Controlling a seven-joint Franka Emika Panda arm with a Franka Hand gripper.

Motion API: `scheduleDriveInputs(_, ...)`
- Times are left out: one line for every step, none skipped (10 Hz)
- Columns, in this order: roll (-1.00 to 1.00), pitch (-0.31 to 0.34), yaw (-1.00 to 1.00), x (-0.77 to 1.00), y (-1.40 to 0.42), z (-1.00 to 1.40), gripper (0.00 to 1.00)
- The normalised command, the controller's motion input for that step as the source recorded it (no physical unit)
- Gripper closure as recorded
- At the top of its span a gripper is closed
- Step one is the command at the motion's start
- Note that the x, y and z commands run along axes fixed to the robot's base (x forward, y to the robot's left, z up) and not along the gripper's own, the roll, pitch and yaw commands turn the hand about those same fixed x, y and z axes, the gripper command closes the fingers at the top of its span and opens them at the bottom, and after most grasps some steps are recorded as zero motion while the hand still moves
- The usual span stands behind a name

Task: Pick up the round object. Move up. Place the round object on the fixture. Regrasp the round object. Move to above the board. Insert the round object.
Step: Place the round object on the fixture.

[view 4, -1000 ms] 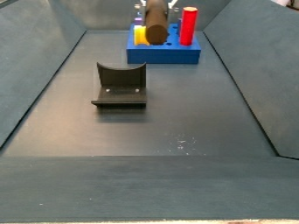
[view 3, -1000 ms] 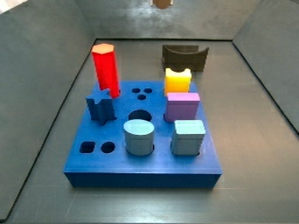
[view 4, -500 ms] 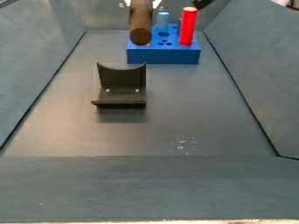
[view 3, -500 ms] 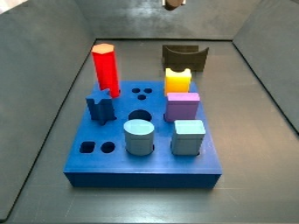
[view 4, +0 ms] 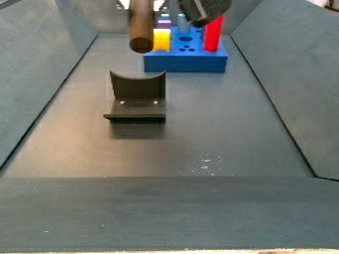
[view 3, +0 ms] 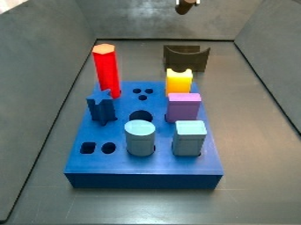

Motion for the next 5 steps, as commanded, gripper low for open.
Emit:
scheduleDriveInputs(-0.79,0.146,-0.14,0.19,0.05,-0.02,1.00)
scheduleDriveInputs(-0.60,0.117,-0.13,0.12,0.05,-0.02,1.00)
scheduleDriveInputs(-0.42,0.046,-0.13,0.05,0.04,-0.01,1.00)
scheduleDriveInputs(-0.34,0.011,-0.13,0.04,0.04,-0.01,1.00)
scheduleDriveInputs(-1.00,0.124,-0.01,0.12,0.13,-1.00,1.00)
